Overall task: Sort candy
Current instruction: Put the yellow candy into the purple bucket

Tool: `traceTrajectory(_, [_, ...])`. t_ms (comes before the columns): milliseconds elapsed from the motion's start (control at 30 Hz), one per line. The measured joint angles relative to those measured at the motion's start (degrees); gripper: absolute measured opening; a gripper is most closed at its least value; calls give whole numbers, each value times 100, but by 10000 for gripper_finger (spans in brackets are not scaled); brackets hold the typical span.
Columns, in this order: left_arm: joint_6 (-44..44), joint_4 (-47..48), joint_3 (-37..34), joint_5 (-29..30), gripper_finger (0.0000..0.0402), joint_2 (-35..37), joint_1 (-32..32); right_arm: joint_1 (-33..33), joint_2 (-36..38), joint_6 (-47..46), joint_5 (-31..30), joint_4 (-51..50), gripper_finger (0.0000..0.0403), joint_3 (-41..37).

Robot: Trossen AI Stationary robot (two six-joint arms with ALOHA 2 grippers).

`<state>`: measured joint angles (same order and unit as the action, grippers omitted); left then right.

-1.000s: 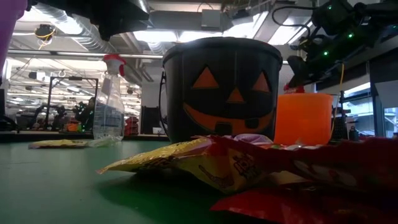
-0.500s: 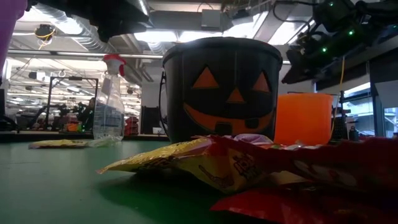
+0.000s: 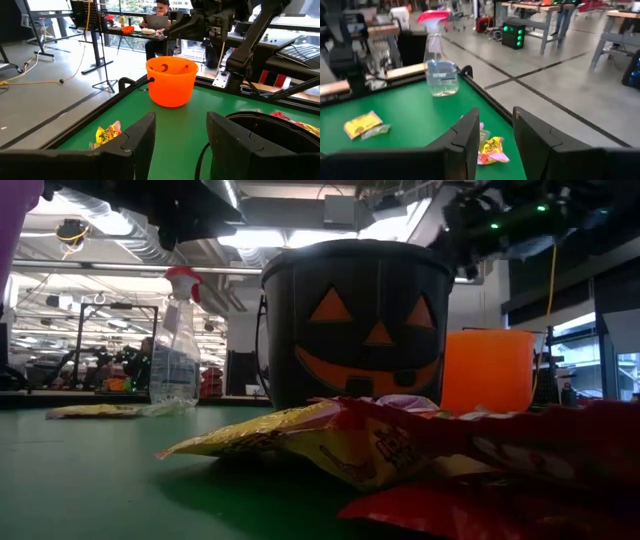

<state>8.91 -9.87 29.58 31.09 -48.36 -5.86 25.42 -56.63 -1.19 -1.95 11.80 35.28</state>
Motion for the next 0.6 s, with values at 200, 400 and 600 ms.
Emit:
traceTrajectory(200, [2,0,0,-23,165,-2,-1,-145,-1170,219,6,-626,117,955])
traceTrajectory(400, [124,7,0,-51,165,-2,-51,-126,-2470,477,3,-1567,118,2083])
traceTrajectory(600, [152,17,1,-55,165,-2,-155,-133,-3553,944,132,-2295,118,3046])
